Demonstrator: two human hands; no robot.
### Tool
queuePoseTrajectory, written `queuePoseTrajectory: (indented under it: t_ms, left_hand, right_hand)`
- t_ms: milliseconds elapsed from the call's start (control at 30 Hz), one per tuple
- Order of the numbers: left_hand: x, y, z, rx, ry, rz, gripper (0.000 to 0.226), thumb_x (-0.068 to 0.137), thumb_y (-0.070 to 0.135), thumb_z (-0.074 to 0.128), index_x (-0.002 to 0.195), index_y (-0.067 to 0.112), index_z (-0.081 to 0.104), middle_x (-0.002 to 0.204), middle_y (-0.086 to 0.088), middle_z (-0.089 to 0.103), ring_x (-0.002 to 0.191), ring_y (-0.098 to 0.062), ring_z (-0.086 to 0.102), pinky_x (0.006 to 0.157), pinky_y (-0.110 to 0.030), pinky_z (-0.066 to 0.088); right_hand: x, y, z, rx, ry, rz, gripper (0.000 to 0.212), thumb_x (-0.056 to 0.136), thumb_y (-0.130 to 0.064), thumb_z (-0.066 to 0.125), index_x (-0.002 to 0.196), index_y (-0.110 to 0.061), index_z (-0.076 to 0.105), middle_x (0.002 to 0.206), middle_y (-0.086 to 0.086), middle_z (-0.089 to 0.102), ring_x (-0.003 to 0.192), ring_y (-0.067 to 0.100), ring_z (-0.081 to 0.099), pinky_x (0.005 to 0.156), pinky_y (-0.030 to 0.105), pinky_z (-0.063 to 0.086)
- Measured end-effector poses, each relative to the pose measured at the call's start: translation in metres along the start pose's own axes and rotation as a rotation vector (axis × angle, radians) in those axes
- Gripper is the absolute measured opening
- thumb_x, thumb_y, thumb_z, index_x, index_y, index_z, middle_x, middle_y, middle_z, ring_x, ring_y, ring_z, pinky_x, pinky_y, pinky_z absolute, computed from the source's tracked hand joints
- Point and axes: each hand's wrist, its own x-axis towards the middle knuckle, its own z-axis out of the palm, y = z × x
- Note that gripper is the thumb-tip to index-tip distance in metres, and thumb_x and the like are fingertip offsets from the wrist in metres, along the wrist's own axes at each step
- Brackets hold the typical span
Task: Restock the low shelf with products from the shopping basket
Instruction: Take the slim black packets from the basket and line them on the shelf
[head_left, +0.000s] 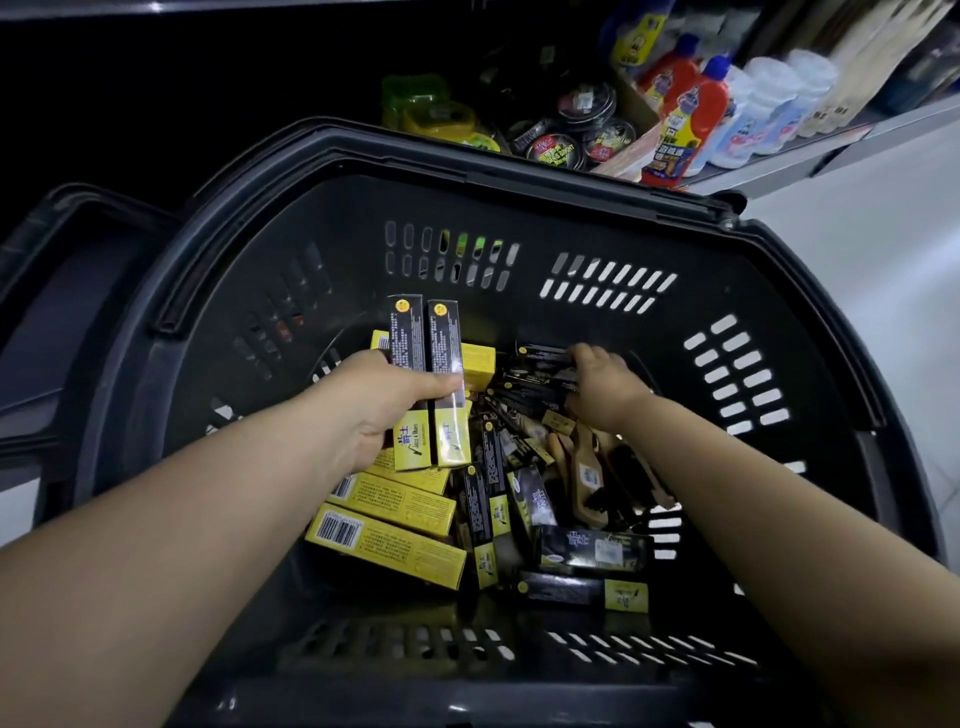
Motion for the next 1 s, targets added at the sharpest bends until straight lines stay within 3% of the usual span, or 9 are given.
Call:
queuePoseTrajectory:
  t_ms: [133,267,400,500,600,667,767,900,1000]
  left_hand:
    - [0.002,0.002,0.001,-0.018,-0.046,0.002,0.09,0.054,0.02,0.084,0.133,0.005,0.044,0.134,-0.019,0.051,0.13,-0.034,0.042,0.111,-0.052,0.028]
    - [0.004,0.002,0.002,-0.028,-0.012,0.01,0.065,0.065,0.018,0.082,0.118,0.004,0.047,0.139,-0.014,0.046,0.126,-0.025,0.04,0.111,-0.046,0.021]
    - [0.004,0.001,0.003,-0.075,0.003,0.017,0.059,0.072,0.017,0.079,0.12,0.006,0.046,0.141,-0.012,0.042,0.136,-0.029,0.031,0.112,-0.046,0.018]
    - [0.0,0.005,0.004,-0.104,-0.021,0.001,0.077,0.073,0.02,0.079,0.135,0.004,0.036,0.145,-0.014,0.039,0.135,-0.031,0.032,0.112,-0.048,0.019]
    - [-0.006,0.01,0.005,-0.149,-0.067,-0.013,0.078,0.067,0.025,0.082,0.132,0.005,0.044,0.137,-0.017,0.049,0.128,-0.035,0.043,0.108,-0.054,0.03]
    - [-0.011,0.013,0.005,-0.178,-0.102,0.011,0.074,0.062,0.029,0.084,0.126,0.009,0.052,0.127,-0.015,0.059,0.118,-0.036,0.053,0.101,-0.055,0.039]
    - [-0.024,0.022,-0.006,-0.207,-0.118,0.061,0.05,0.066,0.028,0.082,0.11,0.013,0.063,0.107,-0.009,0.069,0.104,-0.032,0.063,0.096,-0.05,0.046]
    - [-0.051,0.043,-0.046,-0.111,-0.173,0.156,0.067,0.061,0.033,0.084,0.116,0.008,0.055,0.102,-0.014,0.07,0.097,-0.033,0.066,0.087,-0.052,0.051]
    - [-0.069,0.056,-0.095,-0.031,-0.241,0.25,0.056,0.067,0.028,0.082,0.112,0.007,0.057,0.091,-0.015,0.073,0.083,-0.031,0.071,0.073,-0.047,0.058]
  right_hand:
    - [0.023,0.006,0.019,-0.118,0.093,0.056,0.058,0.09,-0.023,0.054,0.141,-0.014,0.027,0.139,0.013,0.034,0.125,0.033,0.035,0.1,0.039,0.034]
    - [0.029,0.002,0.02,-0.228,0.255,0.032,0.046,0.09,-0.028,0.057,0.131,-0.015,0.04,0.128,0.012,0.045,0.116,0.032,0.043,0.09,0.039,0.04]
    - [0.021,-0.005,0.006,-0.145,0.118,0.062,0.043,0.085,-0.028,0.064,0.121,-0.012,0.045,0.111,0.01,0.061,0.098,0.029,0.059,0.072,0.035,0.047]
    - [-0.002,-0.024,-0.01,0.287,0.063,0.064,0.041,0.08,-0.031,0.07,0.114,-0.012,0.057,0.107,0.004,0.062,0.095,0.022,0.06,0.073,0.03,0.049]
    - [-0.043,-0.054,-0.033,0.872,0.036,0.011,0.024,0.074,-0.028,0.073,0.089,-0.016,0.057,0.077,-0.001,0.061,0.063,0.011,0.061,0.052,0.022,0.049]
    - [-0.07,-0.077,-0.047,0.964,0.062,-0.049,0.033,0.07,-0.043,0.068,0.086,-0.017,0.054,0.074,-0.001,0.062,0.059,0.009,0.06,0.055,0.024,0.051]
    - [-0.102,-0.109,-0.064,1.024,0.134,-0.076,0.06,0.073,-0.064,0.054,0.103,-0.012,0.055,0.099,0.007,0.067,0.092,0.023,0.065,0.084,0.044,0.052]
    - [-0.129,-0.149,-0.083,1.183,0.184,-0.103,0.026,0.088,-0.035,0.061,0.075,-0.015,0.05,0.057,-0.008,0.057,0.053,0.011,0.054,0.055,0.032,0.044]
    - [-0.144,-0.19,-0.093,1.339,0.067,-0.155,0.016,0.085,-0.02,0.064,0.096,-0.013,0.055,0.076,0.002,0.062,0.065,0.017,0.059,0.059,0.032,0.05]
